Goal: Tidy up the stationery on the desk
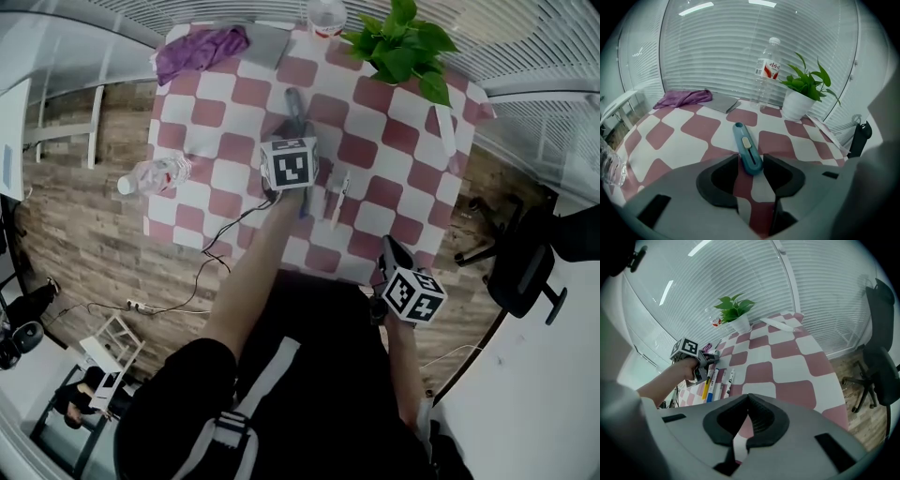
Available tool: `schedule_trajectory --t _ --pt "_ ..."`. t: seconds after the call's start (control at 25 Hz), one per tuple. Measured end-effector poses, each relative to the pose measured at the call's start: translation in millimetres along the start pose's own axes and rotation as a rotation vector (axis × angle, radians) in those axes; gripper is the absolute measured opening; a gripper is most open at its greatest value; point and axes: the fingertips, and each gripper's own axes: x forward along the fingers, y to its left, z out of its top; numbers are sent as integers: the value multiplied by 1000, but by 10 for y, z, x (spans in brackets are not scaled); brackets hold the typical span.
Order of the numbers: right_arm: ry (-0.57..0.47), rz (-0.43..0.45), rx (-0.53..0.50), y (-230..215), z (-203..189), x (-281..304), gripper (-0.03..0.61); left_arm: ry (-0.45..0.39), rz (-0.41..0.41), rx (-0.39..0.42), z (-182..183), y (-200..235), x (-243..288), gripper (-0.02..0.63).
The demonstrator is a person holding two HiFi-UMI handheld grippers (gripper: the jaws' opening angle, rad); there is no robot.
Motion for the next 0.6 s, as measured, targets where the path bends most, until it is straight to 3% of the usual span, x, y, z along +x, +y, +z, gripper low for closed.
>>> schedule_trajectory --t 0.36,0.6 --pt "-1 5 15 127 18 36 21 33 -24 3 1 70 -33 161" --pt "-8 11 23 300 -1 94 21 55 -86 43 -37 157 -205 155"
